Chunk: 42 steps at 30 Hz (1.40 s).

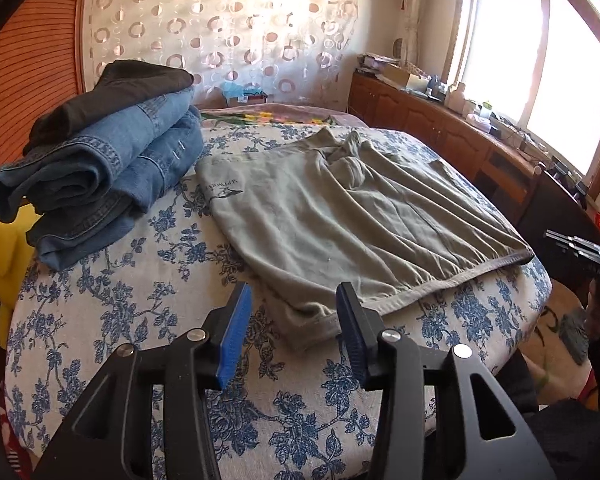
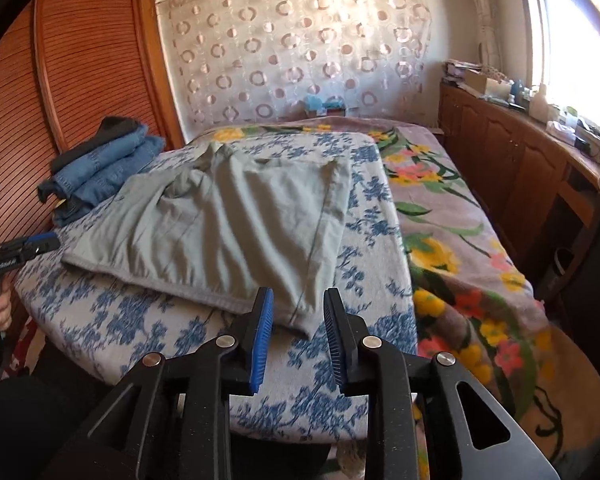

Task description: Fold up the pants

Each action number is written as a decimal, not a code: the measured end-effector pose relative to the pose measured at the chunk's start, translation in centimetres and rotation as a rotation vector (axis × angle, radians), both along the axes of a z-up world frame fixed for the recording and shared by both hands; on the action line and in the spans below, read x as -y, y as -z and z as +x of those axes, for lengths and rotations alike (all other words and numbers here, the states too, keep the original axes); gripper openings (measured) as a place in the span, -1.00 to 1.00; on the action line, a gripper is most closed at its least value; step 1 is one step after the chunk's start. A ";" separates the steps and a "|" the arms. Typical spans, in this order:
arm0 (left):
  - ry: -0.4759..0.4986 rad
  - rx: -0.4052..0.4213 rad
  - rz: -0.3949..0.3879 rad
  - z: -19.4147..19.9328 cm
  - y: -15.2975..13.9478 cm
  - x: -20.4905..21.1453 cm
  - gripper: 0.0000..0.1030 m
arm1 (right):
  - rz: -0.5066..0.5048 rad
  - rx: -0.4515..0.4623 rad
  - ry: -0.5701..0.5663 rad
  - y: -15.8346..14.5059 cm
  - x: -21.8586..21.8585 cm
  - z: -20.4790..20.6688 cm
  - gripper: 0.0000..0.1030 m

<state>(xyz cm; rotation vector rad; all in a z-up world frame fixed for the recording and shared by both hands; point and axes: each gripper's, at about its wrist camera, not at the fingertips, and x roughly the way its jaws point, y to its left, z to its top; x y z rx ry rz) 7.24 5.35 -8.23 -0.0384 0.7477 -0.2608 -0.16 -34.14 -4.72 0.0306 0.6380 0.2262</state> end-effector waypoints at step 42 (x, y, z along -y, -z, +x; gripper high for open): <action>0.003 -0.037 0.078 -3.5 0.9 0.5 -0.94 | 0.005 -0.120 -0.005 3.0 -1.3 2.6 -0.72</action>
